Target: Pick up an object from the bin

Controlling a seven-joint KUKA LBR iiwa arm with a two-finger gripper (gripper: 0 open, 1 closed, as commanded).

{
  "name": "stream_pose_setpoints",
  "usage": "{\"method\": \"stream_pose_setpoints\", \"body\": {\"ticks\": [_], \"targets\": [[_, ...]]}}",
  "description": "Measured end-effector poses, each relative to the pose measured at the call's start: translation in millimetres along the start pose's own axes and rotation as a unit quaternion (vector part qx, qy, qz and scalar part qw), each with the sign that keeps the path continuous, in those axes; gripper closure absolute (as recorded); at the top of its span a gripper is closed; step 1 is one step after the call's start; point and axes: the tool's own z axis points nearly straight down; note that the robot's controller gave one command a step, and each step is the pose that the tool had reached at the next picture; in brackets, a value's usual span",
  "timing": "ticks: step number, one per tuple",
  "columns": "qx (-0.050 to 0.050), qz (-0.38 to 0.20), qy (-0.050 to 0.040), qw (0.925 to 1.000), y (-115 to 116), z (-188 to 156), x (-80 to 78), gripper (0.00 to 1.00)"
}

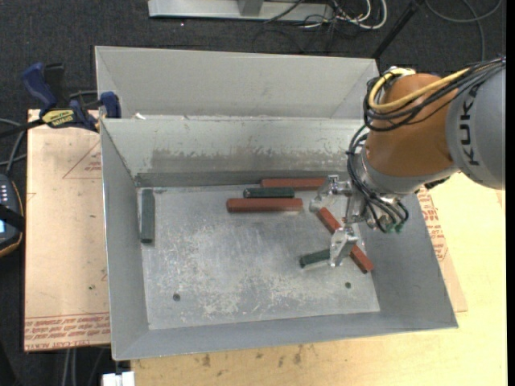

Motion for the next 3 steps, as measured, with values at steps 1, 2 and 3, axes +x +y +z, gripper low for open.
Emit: {"method": "stream_pose_setpoints", "body": {"ticks": [1, 2, 3], "targets": [[0.0, -0.11, -0.0037, 0.994, -12.0, 88.2, 4.3, 1.0], [0.0, -0.11, -0.0037, 0.9939, -12.0, 88.2, 4.3, 1.0], [0.0, -0.125, -0.0003, 0.9921, -11.0, -71.4, 7.9, 1.0]]}}
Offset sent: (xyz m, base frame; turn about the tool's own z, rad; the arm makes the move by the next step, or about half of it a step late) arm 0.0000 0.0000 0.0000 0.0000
